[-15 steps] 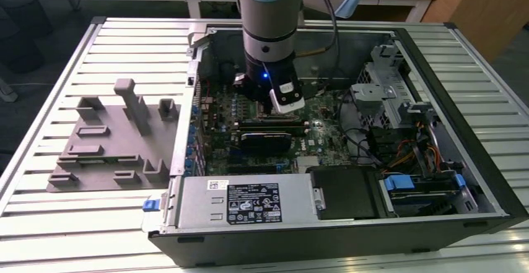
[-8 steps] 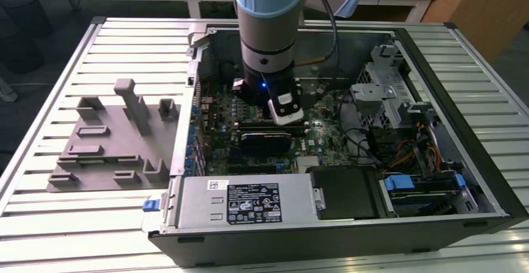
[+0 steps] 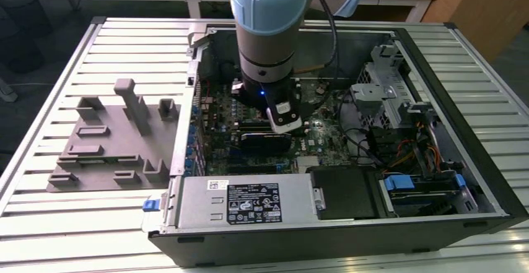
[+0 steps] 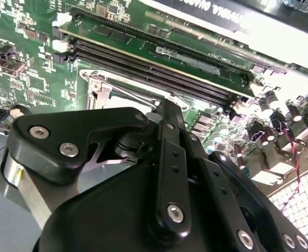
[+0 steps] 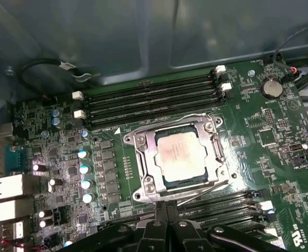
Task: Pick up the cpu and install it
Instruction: 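Install the second cpu locking lever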
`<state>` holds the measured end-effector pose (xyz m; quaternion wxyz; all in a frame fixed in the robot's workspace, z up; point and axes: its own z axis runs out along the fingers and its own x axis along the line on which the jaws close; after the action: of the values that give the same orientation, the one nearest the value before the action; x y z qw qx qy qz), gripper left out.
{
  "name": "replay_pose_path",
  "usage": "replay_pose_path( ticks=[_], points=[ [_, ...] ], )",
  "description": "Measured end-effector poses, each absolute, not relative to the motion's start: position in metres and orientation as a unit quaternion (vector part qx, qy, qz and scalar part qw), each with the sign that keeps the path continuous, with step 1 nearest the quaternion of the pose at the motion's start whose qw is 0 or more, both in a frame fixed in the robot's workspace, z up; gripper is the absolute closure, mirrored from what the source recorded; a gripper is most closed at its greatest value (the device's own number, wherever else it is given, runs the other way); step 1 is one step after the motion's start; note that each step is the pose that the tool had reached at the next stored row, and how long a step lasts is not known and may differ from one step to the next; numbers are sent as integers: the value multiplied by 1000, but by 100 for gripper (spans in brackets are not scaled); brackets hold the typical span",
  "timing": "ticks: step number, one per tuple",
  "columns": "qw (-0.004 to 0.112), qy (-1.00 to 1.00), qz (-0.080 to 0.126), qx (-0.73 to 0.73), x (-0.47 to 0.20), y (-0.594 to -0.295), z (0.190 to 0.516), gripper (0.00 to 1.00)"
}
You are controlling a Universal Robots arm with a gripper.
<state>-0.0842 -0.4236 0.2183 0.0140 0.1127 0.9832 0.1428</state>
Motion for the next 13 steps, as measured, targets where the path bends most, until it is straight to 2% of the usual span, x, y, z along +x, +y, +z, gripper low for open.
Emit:
replay_pose_path(
  ticks=[9, 13],
  points=[
    [11, 980, 165, 113, -86, -432, 210, 89],
    [11, 980, 166, 112, -86, -432, 207, 89]
  ],
)
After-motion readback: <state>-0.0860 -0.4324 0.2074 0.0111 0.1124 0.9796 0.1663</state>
